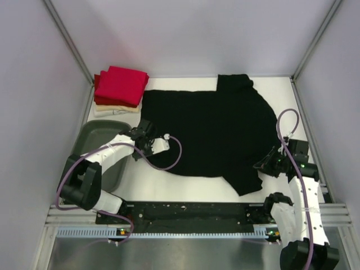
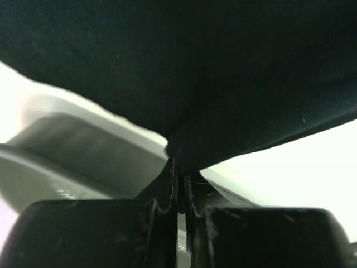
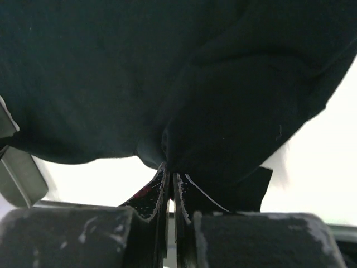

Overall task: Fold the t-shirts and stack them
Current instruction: Flatten out the tshirt, then grap the side of the flattened tshirt closest away from the robot with both arms

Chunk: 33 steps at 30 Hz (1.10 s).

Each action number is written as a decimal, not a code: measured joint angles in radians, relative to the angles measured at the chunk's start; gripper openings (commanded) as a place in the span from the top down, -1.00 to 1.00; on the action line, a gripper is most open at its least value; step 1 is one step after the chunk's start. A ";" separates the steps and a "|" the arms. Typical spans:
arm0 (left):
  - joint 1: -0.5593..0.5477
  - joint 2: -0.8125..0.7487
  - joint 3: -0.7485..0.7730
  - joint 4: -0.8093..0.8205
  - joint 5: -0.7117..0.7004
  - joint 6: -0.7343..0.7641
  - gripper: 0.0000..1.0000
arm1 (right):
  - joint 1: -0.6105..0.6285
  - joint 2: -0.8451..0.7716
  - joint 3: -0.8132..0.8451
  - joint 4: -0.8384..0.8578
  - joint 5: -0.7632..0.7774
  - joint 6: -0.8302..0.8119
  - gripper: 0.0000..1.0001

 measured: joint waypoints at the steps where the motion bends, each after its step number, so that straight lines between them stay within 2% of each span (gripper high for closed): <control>1: 0.000 0.000 -0.019 -0.011 0.003 -0.002 1.00 | 0.006 -0.007 -0.018 -0.018 0.000 0.018 1.00; 4: 0.000 -0.003 -0.051 -0.037 0.015 -0.009 1.00 | 0.021 -0.031 -0.028 -0.047 0.018 0.059 1.00; 8: 0.000 -0.038 -0.097 -0.073 0.043 -0.009 0.84 | 0.024 -0.080 -0.028 -0.074 0.042 0.087 1.00; 15: 0.001 -0.069 -0.113 -0.158 0.093 0.006 0.13 | 0.024 -0.091 -0.028 -0.109 0.071 0.094 0.93; 19: 0.001 -0.080 -0.090 -0.327 0.195 0.067 -0.40 | 0.024 -0.088 -0.028 -0.113 0.071 0.093 0.88; 22: -0.002 -0.122 -0.063 -0.444 0.277 0.117 -0.51 | 0.024 -0.088 -0.028 -0.113 0.071 0.093 0.88; 25: -0.020 -0.153 -0.061 -0.485 0.321 0.129 -0.46 | 0.024 -0.088 -0.028 -0.113 0.071 0.093 0.88; 28: -0.040 -0.153 -0.098 -0.412 0.291 0.106 -0.33 | 0.024 -0.088 -0.028 -0.113 0.071 0.092 0.88; 33: -0.043 -0.153 -0.145 -0.257 0.208 0.079 -0.40 | 0.024 -0.088 -0.028 -0.113 0.071 0.092 0.88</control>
